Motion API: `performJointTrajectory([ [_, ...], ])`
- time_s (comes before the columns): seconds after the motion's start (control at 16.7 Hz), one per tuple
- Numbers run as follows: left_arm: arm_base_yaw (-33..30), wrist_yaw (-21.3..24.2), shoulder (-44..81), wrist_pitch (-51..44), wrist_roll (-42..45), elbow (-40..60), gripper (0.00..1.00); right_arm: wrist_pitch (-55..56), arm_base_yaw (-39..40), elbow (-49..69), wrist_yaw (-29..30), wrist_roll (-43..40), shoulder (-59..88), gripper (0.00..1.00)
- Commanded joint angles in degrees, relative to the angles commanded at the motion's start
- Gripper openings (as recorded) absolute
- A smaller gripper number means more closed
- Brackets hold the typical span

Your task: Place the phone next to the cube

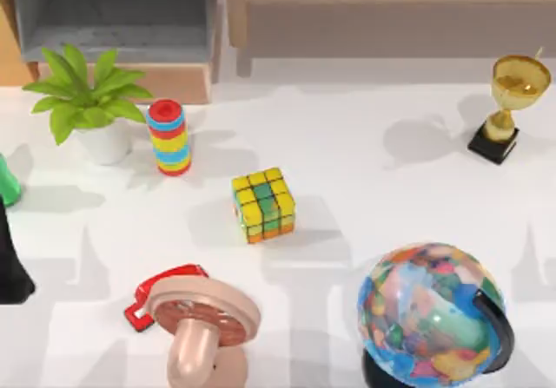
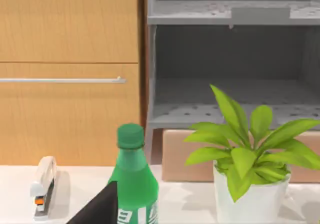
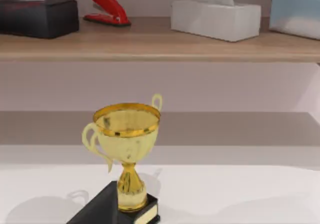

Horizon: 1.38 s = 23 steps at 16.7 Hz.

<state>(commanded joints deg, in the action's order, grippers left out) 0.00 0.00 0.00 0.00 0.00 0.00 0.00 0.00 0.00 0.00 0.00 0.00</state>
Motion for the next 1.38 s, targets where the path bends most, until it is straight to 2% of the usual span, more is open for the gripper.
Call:
performJointTrajectory([
  [0.24, 0.0, 0.0, 0.0, 0.0, 0.0, 0.0, 1.00, -1.1, -0.5, 1.7, 0.0, -1.1, 1.7, 1.00],
  [0.54, 0.0, 0.0, 0.0, 0.0, 0.0, 0.0, 1.00, -9.3, -4.0, 14.7, -0.2, -9.5, 16.7, 1.00],
  [1.38, 0.0, 0.0, 0.0, 0.0, 0.0, 0.0, 1.00, -48.0, -20.9, 77.5, -1.2, -49.1, 99.4, 1.00],
])
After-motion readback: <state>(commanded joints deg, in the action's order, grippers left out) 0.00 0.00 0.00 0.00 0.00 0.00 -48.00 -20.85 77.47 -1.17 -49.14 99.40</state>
